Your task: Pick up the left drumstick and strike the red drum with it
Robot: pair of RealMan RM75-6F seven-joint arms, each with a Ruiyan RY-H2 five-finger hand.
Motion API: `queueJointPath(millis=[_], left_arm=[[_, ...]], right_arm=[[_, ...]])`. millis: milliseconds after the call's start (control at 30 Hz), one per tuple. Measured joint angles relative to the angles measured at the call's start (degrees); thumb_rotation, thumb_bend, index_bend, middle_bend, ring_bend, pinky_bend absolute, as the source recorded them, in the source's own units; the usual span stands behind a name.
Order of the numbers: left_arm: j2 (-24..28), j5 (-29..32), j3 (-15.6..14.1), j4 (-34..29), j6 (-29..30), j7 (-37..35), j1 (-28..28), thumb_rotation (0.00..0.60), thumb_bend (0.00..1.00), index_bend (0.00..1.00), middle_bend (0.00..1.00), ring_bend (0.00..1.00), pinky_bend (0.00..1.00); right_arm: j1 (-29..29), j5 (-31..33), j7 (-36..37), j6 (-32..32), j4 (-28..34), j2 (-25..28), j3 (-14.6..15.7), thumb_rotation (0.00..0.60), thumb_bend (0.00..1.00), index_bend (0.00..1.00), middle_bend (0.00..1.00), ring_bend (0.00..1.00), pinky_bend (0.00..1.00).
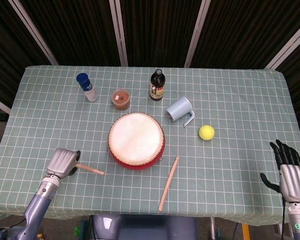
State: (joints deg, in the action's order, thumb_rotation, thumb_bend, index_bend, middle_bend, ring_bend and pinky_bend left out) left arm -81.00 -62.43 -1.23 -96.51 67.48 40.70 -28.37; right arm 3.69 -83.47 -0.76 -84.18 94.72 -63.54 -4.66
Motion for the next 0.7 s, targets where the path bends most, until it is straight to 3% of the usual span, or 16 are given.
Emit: queueJointPath(millis=[133, 333, 433, 700], left_arm=[[0.1, 1.1, 0.0, -0.8, -0.1, 1.2, 0.0, 0.6, 0.03, 0.27, 0.29, 0.24, 0.39], [2.5, 0.2, 0.3, -3.5, 1.5, -0.2, 0.8, 0.6, 0.02, 0.12, 0.12, 0.09, 0.27], [4.2, -2.5, 0.3, -4.8, 3.7, -3.3, 2.0, 0.6, 0.01, 0.01, 0.01, 0.0, 0.12], [10.0, -15.5, -2.2, -4.9, 13.8, -14.8, 8.3, 0.6, 0.01, 0.0, 0.0, 0.0, 0.04]], right_arm=[[0.0, -0.1, -0.1, 0.1, -0.1, 0.0, 0.1, 0.6, 0.31, 0.0, 0.0, 0.0, 0.07], [0.1, 0.0, -0.4, 0.4, -0.1, 0.2, 0.3, 0.6, 0.31, 0.0, 0.0, 0.0, 0.07], [0.1, -0.1, -0.6, 0.4, -0.1, 0.2, 0.3, 0.6, 0.31, 0.0, 0.0, 0.0, 0.07], [0.0, 0.0, -1.5, 0.3, -0.2, 0.1, 0.5, 0.6, 0.3, 0.0, 0.0, 0.0, 0.07]])
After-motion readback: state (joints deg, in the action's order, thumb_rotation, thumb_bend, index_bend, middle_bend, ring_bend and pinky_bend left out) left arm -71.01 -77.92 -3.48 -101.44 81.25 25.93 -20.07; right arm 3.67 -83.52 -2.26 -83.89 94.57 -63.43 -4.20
